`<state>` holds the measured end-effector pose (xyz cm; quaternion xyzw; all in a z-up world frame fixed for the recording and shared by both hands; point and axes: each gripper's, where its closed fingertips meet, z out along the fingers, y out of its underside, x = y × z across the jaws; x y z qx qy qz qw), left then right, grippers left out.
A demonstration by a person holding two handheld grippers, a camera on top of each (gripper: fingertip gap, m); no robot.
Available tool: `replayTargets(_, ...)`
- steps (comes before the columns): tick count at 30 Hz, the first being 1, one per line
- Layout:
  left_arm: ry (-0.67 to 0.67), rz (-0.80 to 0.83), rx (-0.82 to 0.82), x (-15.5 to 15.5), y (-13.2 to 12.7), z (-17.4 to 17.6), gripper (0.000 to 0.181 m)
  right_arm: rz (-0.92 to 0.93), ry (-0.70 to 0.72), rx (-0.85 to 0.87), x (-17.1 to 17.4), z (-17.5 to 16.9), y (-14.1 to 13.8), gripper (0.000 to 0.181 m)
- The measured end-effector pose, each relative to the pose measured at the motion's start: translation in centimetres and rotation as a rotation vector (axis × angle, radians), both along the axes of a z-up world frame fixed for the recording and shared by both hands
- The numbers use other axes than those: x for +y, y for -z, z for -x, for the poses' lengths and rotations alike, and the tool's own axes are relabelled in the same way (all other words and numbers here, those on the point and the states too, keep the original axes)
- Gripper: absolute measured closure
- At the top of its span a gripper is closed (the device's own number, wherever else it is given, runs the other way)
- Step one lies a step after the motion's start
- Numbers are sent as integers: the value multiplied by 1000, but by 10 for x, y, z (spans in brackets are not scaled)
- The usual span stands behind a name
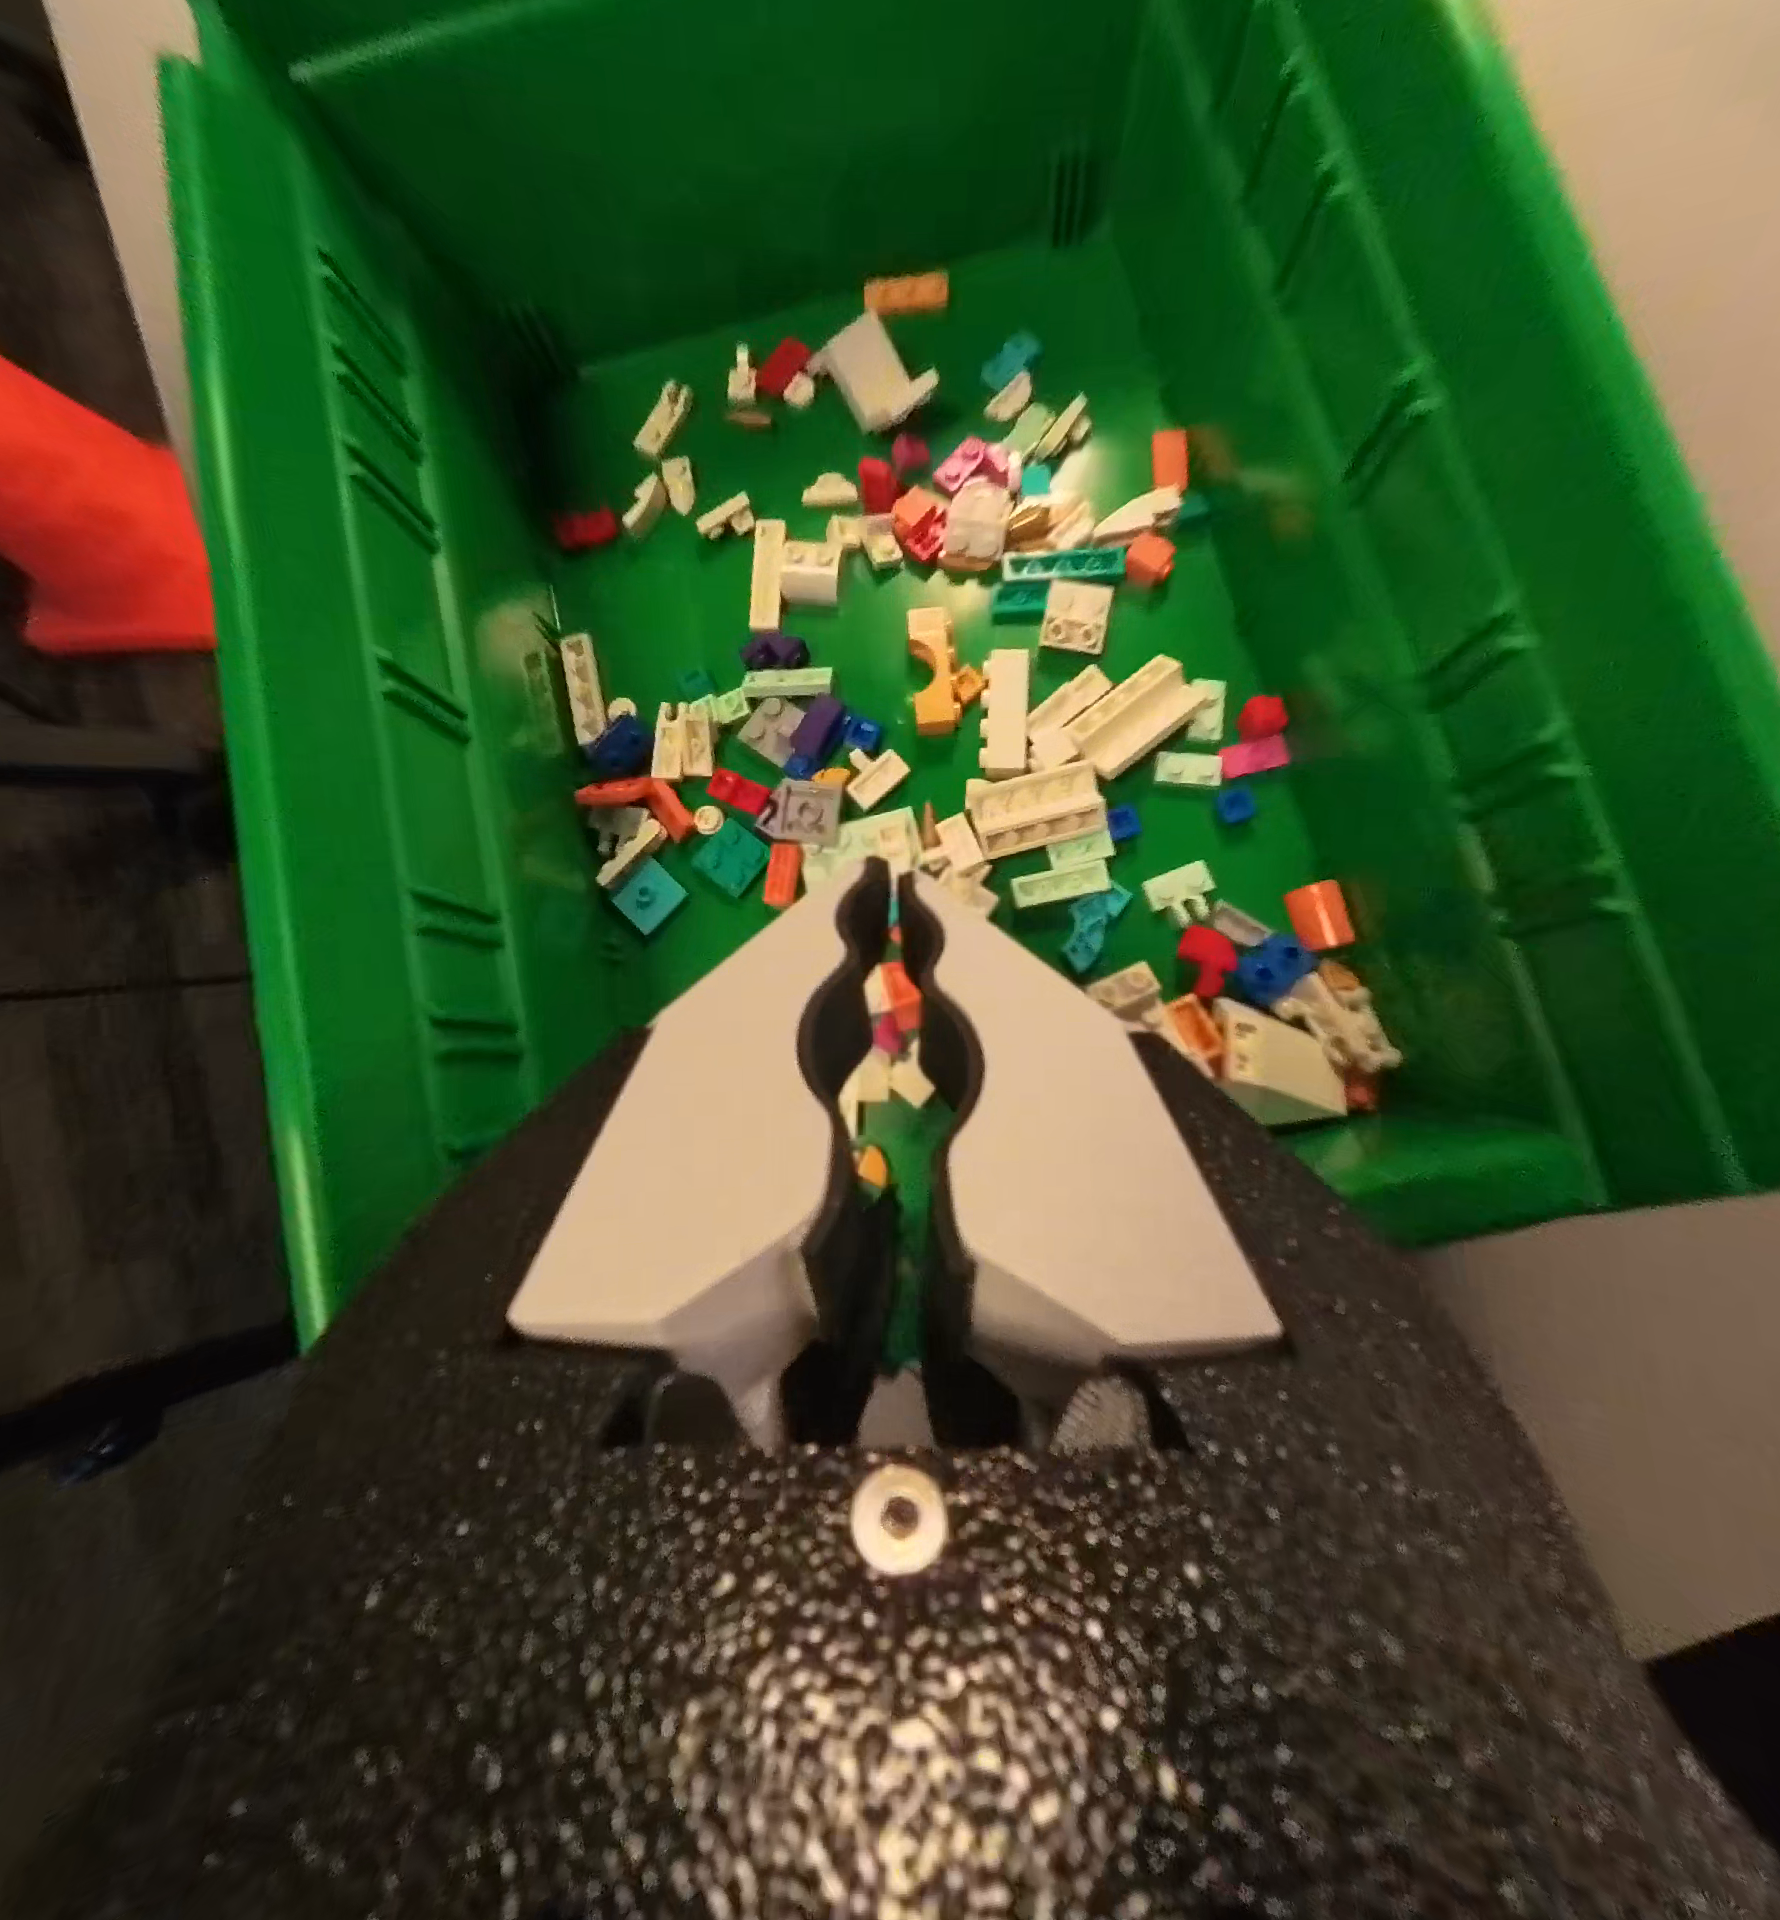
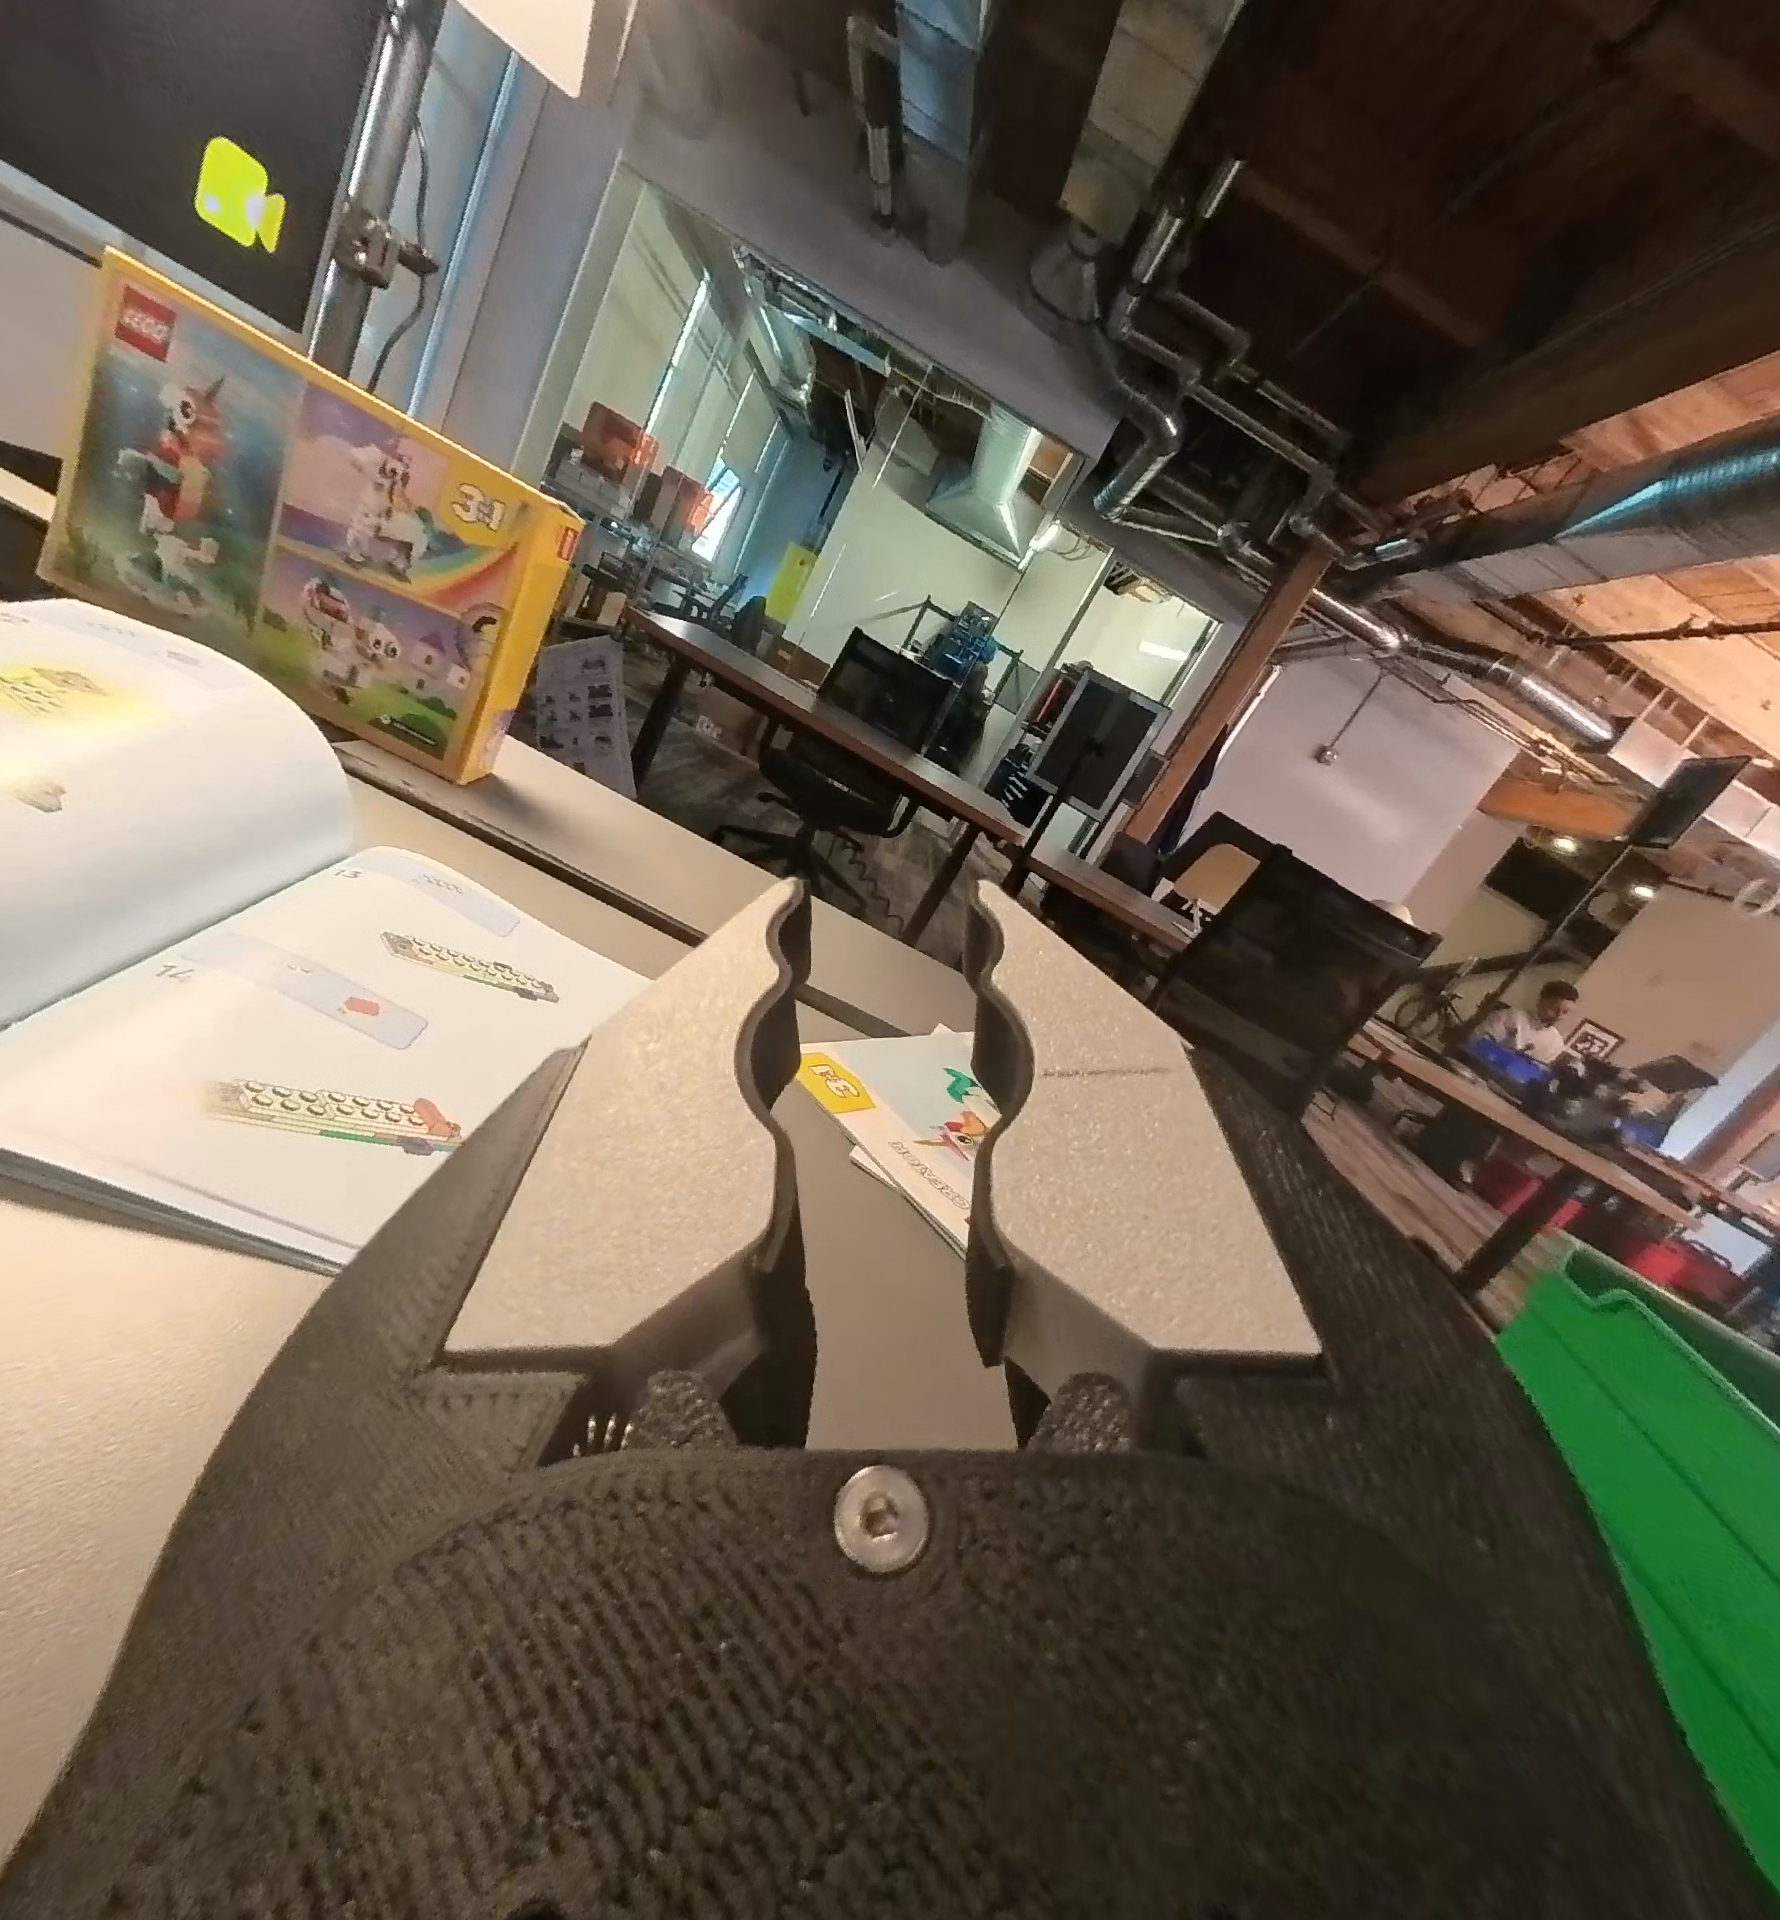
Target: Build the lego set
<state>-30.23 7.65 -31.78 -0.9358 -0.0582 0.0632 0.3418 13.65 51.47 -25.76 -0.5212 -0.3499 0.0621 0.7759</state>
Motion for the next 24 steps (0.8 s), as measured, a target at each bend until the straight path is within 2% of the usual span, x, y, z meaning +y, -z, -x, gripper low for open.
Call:
replayTargets(4, -21, 165, -60, 6, 28, 9, 181, -4, -2, -16, -1, 2, 1, 155)
replayTargets(8, -31, 272, -23, 10, 45, 19, 181, -1, -7, -12, -1, 2, 1, 155)
replayTargets(18, -53, 285, -13, 14, 55, 18, 181, 7, -23, -4, -1, 4, 2, 156)
replayTargets(24, -7, 243, -109, 21, 55, -4, 181, 12, -28, -1, -1, 4, 2, 156)
